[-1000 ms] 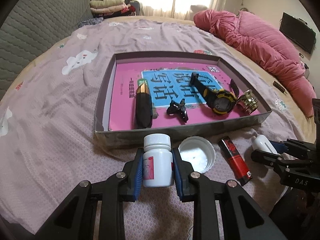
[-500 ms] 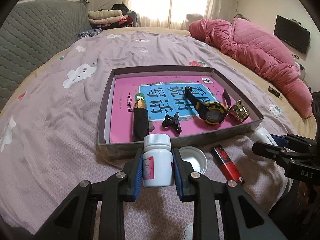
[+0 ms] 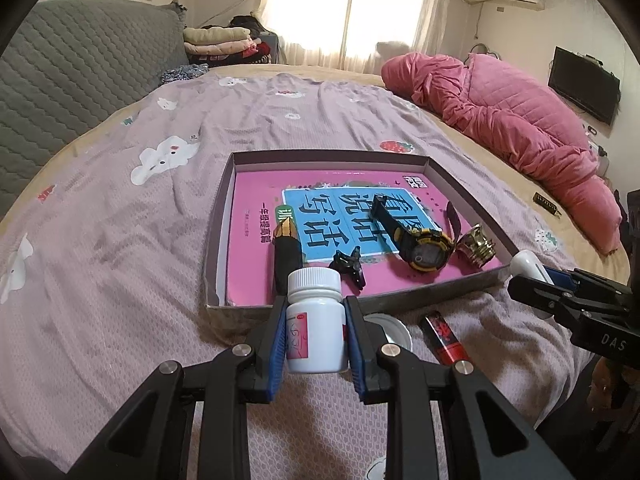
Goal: Organize rigid objects
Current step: 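Carry the pill bottle with the left tool while the right tool carries the earbud case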
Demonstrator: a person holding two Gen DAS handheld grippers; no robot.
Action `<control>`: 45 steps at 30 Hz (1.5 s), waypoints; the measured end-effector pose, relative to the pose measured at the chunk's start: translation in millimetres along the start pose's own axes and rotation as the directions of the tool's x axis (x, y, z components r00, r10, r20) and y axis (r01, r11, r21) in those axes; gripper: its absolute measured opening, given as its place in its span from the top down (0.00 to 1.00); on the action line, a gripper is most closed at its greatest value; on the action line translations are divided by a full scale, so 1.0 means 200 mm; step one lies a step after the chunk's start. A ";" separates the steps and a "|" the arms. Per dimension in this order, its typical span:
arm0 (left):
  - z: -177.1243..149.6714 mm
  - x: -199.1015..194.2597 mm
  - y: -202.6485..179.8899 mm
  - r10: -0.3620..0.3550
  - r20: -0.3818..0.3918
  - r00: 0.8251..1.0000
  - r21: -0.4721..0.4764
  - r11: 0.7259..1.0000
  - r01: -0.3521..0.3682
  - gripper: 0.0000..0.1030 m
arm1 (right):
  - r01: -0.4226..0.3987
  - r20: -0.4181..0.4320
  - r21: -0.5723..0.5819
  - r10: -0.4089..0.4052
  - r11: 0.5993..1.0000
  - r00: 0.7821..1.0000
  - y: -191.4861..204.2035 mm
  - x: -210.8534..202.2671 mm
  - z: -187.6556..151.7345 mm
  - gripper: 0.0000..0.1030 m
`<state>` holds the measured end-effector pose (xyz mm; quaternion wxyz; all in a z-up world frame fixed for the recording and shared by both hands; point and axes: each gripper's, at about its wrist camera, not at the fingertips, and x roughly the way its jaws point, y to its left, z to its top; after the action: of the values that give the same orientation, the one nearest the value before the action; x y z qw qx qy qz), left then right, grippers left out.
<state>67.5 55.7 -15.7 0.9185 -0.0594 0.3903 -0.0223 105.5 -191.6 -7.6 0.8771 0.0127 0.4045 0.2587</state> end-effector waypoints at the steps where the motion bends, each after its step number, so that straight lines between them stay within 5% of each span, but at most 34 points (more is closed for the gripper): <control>1: 0.00 0.00 0.00 -0.003 0.001 1.000 -0.004 1.000 0.003 0.74 | 0.002 0.001 0.000 -0.002 1.000 1.000 0.00 0.00 0.00 0.56; 18: 0.04 0.04 0.02 -0.019 0.008 1.000 -0.013 1.000 0.019 0.74 | 0.024 0.040 0.022 -0.025 0.999 0.999 -0.04 0.01 0.06 0.56; 45: 0.07 0.15 0.01 -0.039 -0.022 0.999 -0.022 0.999 0.038 0.74 | -0.010 -0.009 -0.019 0.010 1.000 1.000 0.02 0.17 0.11 0.56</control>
<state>98.4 56.7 -28.3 0.9127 -0.0763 0.3998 -0.0364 137.9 -168.4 -16.6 0.8741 0.0053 0.4057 0.2671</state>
